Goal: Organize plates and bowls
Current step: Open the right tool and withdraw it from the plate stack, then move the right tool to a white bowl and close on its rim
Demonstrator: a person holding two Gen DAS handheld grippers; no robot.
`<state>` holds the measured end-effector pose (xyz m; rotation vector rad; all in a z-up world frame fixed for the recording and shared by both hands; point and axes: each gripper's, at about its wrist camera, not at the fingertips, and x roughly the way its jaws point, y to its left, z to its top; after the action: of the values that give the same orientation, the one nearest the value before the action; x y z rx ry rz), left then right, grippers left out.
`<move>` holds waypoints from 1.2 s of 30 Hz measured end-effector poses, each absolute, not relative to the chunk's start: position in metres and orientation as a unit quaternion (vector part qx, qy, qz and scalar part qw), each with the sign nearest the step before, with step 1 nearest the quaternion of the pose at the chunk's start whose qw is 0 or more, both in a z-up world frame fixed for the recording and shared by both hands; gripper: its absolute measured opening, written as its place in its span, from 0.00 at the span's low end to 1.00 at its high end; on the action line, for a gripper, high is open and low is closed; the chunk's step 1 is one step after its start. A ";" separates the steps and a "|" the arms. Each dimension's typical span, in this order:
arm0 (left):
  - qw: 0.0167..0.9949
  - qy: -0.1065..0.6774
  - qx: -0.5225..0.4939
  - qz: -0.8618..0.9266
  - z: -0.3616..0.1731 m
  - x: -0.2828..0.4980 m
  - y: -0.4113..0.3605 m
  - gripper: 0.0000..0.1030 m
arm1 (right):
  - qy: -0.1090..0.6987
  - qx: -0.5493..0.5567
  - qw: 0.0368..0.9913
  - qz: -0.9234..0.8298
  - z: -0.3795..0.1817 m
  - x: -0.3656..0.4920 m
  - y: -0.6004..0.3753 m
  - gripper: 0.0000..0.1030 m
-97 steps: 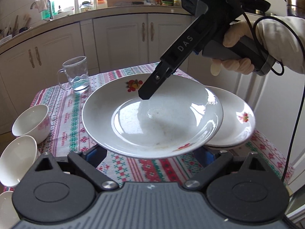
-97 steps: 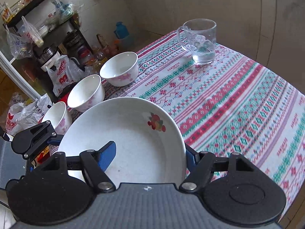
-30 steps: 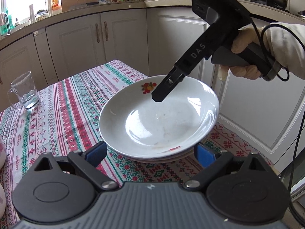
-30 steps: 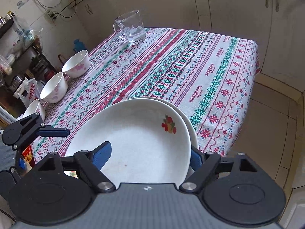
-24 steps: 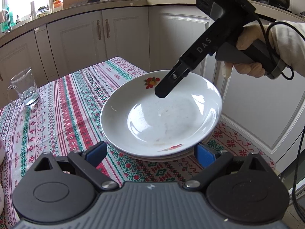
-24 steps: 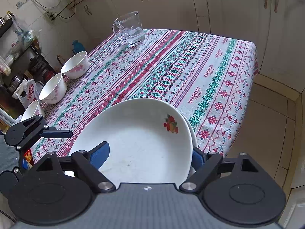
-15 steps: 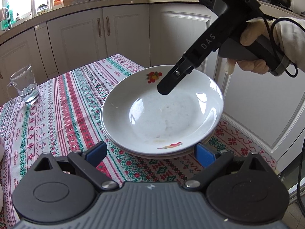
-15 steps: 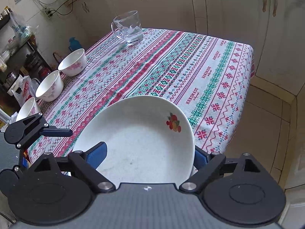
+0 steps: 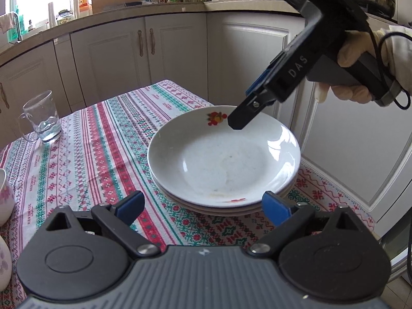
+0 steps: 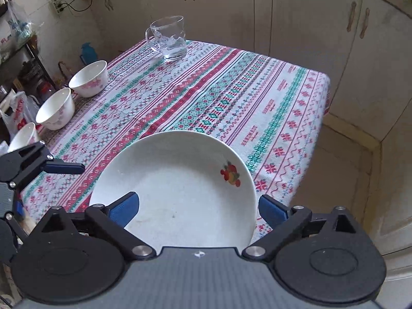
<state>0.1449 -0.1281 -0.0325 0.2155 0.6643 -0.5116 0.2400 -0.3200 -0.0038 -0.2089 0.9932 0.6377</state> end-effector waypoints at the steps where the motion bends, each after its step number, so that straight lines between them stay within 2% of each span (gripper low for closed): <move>1: 0.908 0.322 0.103 -0.247 -0.032 0.145 -0.126 0.94 | 0.459 -0.105 0.830 0.297 -0.002 0.236 -0.318 1.00; 10: 0.908 0.320 0.106 -0.247 -0.026 0.142 -0.116 0.94 | 0.390 -0.131 0.875 0.257 0.013 0.200 -0.296 1.00; 22: 0.914 0.304 0.116 -0.244 -0.013 0.125 -0.101 0.96 | 0.356 -0.162 0.896 0.209 0.011 0.154 -0.250 1.00; 36: 0.924 0.299 0.112 -0.211 0.003 0.081 -0.030 0.96 | 0.306 -0.123 0.917 0.227 0.013 0.099 -0.195 1.00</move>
<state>0.0807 -0.0303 0.0032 0.2305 0.6132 -0.4327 0.0988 -0.1949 0.0132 -0.2530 0.6290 0.4662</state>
